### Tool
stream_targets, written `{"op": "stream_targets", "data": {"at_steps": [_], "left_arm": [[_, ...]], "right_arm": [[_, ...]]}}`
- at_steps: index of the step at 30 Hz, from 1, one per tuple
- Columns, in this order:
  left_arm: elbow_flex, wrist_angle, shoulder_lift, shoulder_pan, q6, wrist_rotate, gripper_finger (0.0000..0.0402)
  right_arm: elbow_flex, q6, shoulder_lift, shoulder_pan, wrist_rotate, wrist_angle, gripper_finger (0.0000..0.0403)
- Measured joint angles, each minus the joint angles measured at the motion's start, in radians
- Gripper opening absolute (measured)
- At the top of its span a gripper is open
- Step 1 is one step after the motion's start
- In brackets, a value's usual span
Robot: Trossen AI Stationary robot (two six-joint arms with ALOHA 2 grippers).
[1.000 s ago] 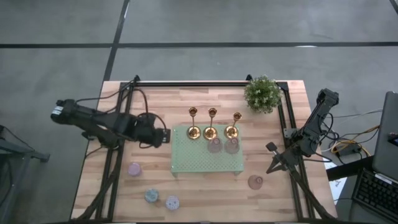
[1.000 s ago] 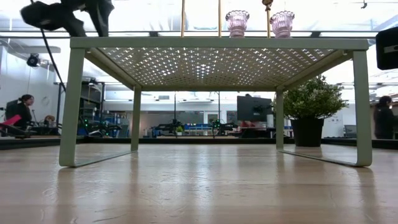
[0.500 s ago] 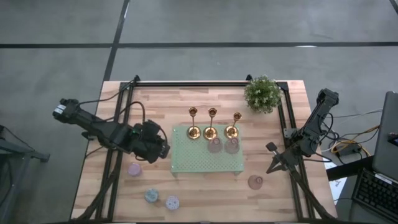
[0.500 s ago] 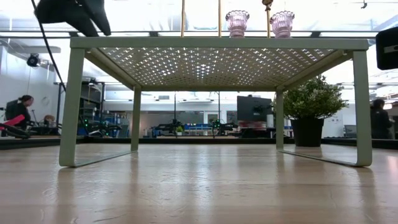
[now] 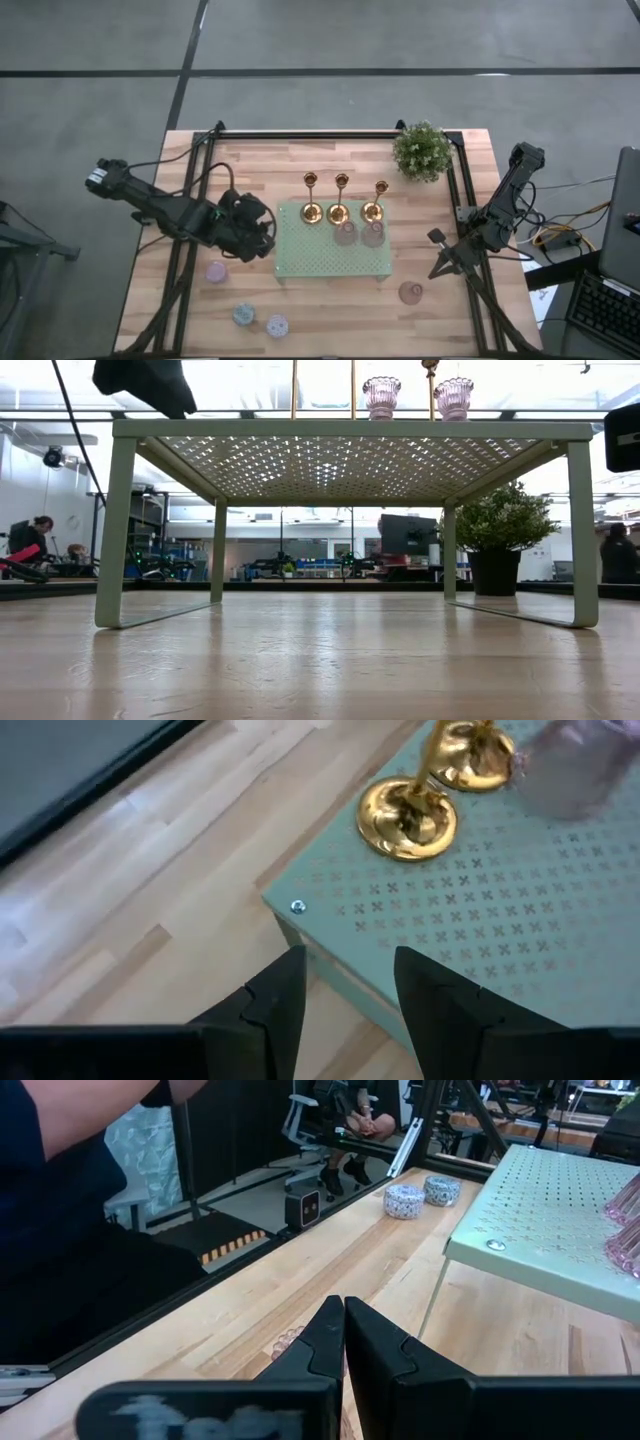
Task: Pick & Place candle stick holders
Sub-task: Put the pink glass candle holder on the shelf
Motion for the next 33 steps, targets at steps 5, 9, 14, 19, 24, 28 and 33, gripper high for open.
{"op": "stream_targets", "data": {"at_steps": [5,9,14,19,24,28,33], "left_arm": [[0.0,0.1,0.0,-0.001,0.276,-0.084,0.0157],[0.0,0.216,0.0,-0.001,0.443,-0.117,0.0156],[-0.007,0.29,0.005,-0.011,0.421,-0.094,0.0156],[-0.06,0.459,0.005,-0.035,0.527,-0.075,0.0155],[-0.097,0.489,0.005,-0.063,0.536,-0.036,0.0154],[-0.115,0.496,0.005,-0.098,0.485,0.001,0.0154],[-0.133,0.518,0.005,-0.161,0.41,0.029,0.0154]], "right_arm": [[0.0,0.001,0.0,0.0,0.0,0.0,0.0008],[0.0,0.0,0.0,0.0,0.0,0.0,0.0008],[0.0,0.001,0.0,0.0,0.0,0.0,0.0008],[0.0,0.001,0.0,0.0,0.0,0.0,0.0008],[0.0,0.001,0.0,0.0,0.0,0.0,0.0008],[0.0,0.001,0.0,0.0,0.0,0.0,0.0008],[0.0,0.001,0.0,0.0,0.0,0.0,0.0008]]}}
